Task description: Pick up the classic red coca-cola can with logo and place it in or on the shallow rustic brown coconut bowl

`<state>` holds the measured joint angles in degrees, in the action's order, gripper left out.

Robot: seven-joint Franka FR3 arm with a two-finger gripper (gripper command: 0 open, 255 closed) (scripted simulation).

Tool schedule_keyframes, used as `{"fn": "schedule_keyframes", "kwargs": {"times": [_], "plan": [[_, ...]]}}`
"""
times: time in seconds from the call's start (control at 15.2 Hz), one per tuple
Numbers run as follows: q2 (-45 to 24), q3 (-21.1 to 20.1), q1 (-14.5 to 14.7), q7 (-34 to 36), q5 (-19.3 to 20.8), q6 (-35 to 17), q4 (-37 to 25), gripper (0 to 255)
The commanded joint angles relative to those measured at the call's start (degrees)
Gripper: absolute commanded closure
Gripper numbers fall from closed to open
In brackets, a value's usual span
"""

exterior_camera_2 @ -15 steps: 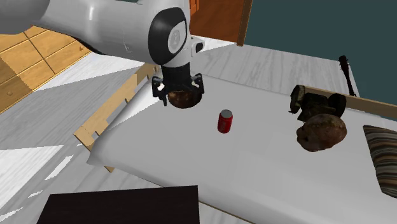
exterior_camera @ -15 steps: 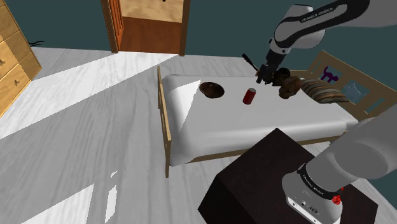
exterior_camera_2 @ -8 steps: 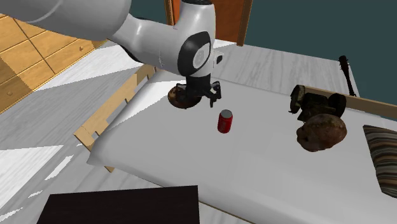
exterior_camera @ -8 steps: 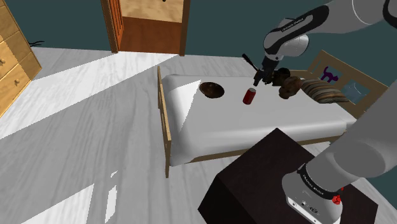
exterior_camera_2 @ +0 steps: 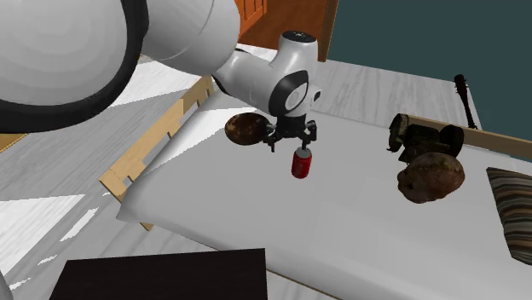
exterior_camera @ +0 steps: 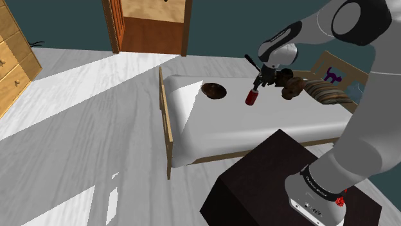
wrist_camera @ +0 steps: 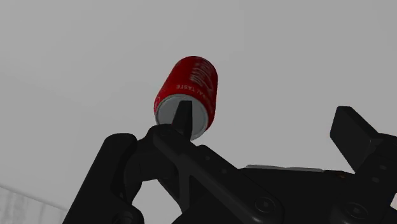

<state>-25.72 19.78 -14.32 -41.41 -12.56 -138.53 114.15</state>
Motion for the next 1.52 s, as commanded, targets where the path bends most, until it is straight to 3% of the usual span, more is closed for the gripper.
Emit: {"fn": "schedule_keyframes", "kwargs": {"times": [0.0,0.33,0.86,1.39,1.45], "plan": [[-4.04,-0.62,-1.74,-1.35,-1.39,0.09,-3.9,0],[-15.13,-2.35,-6.34,-3.55,-3.91,1.12,-15.61,0],[-19.83,-3.7,-7.41,-4.3,-5.2,-2.08,-17.11,0],[-19.82,-3.7,-7.41,-4.29,-5.19,-2.08,-17.1,0],[-19.82,-3.7,-7.41,-4.29,-5.19,-2.08,-17.1,255]]}}
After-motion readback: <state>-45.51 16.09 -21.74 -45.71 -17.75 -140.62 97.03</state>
